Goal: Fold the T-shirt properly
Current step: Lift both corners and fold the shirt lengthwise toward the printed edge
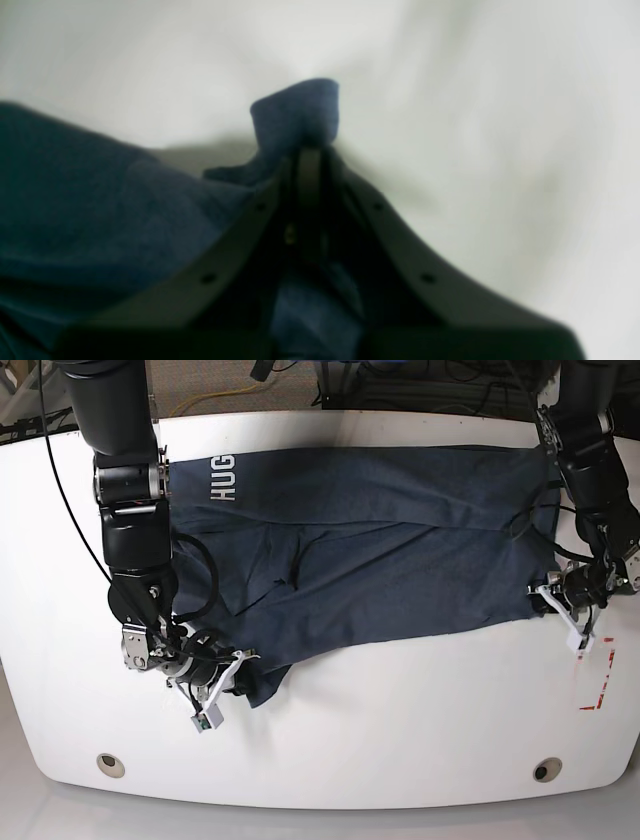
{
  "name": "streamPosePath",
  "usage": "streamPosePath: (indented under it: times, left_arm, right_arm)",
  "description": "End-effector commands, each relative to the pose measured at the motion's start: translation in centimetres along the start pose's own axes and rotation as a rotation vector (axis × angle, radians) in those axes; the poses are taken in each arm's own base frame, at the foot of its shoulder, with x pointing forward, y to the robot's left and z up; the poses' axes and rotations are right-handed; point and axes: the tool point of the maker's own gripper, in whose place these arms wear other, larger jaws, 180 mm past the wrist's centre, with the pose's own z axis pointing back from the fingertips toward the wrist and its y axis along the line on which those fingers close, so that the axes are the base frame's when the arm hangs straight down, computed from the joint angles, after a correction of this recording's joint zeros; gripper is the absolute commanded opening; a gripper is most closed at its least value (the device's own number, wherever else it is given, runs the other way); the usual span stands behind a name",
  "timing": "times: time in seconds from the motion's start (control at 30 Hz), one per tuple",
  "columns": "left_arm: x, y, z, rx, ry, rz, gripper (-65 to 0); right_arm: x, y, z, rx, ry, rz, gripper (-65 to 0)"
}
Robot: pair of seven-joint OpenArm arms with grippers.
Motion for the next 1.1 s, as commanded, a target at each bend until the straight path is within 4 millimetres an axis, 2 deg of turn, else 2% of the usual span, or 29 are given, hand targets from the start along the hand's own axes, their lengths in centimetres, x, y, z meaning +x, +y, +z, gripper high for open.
streamPosePath:
  times: [0.0, 0.13, 0.23, 0.37, 0.5, 0.6, 0.77, 1.07]
  left_arm:
    - [3.6, -0.4, 1.2, 0.002, -0.086, -0.059, -64.0]
    - [4.9, -0.7, 1.9, 0.014, -0.111, -0.099, -64.9]
    - [6.0, -1.1, 2.9, 0.029, -0.125, -0.139, -65.0]
    - [6.8, -1.6, 4.2, 0.051, -0.139, -0.199, -65.0]
    - [7.4, -3.0, 5.6, 0.047, -0.147, -0.327, -65.0]
    - [7.2, -3.6, 6.7, 0.073, -0.144, -0.380, -65.0]
    - [6.5, -4.9, 8.1, 0.097, -0.156, -0.453, -65.0]
    - [2.9, -6.6, 9.3, 0.101, -0.122, -0.534, -65.0]
  right_arm:
    - [4.3, -0.7, 1.8, -0.018, -0.089, 0.059, -65.0]
    - [5.9, -0.1, 3.2, -0.028, -0.109, 0.133, -65.0]
    - [6.1, -0.2, 4.5, -0.046, -0.096, 0.180, -65.0]
    - [6.6, 0.7, 5.7, -0.052, -0.106, 0.234, -65.0]
    - [7.1, -0.8, 8.3, -0.106, -0.133, 0.221, -65.0]
    - [7.3, -1.3, 9.9, -0.134, -0.158, 0.213, -65.0]
    - [6.6, -1.1, 11.2, -0.153, -0.178, 0.229, -65.0]
    - [3.1, -1.6, 14.2, -0.217, -0.157, 0.201, -65.0]
